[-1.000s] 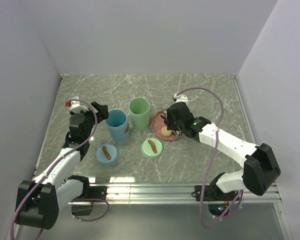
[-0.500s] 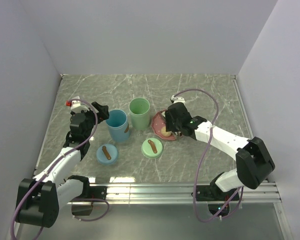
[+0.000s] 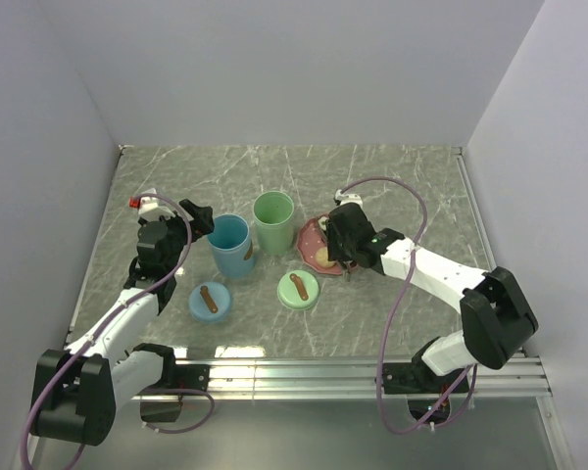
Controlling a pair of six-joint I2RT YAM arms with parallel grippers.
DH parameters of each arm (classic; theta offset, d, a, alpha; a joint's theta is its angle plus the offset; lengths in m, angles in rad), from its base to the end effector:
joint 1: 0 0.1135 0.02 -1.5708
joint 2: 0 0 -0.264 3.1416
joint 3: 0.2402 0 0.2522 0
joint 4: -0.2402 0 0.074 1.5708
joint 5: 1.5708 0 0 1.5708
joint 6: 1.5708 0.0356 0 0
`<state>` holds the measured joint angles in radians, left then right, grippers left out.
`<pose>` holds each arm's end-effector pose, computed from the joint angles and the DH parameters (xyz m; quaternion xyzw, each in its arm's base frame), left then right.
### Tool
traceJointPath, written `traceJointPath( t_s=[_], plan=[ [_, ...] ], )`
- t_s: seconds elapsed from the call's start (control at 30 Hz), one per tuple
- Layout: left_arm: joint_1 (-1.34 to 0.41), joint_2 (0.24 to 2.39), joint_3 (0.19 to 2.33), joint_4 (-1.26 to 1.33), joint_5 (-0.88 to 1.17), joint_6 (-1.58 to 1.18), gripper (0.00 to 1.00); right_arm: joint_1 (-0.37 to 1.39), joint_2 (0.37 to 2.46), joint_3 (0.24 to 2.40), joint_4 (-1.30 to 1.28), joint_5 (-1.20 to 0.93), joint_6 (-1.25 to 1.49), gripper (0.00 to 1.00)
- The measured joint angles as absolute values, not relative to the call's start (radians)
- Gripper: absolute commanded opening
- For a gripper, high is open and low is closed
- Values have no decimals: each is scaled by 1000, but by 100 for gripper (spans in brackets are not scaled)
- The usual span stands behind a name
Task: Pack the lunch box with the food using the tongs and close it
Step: Pick up the food using the clamp
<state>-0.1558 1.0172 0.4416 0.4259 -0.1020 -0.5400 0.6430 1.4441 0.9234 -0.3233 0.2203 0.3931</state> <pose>0.2253 -0.0317 0.2387 -0.1772 0.7367 -0.1858 0.6256 0.2457 0.1744 0.2243 -0.0770 0.9267 0.0857 0.3578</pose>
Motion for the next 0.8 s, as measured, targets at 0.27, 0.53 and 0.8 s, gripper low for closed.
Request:
traceJointPath(
  t_s=[0.27,0.53,0.8],
  plan=[
    [-156,1017,442,426,-102,-540,99,643,1443,936,-341,223,391,35],
    [-156,1017,442,425,-102,-540,99,643,1388,985,-398,229,374,32],
    [-156,1015,444,423,-103,-540,99,644,1334,1046,-443,247,361,31]
  ],
)
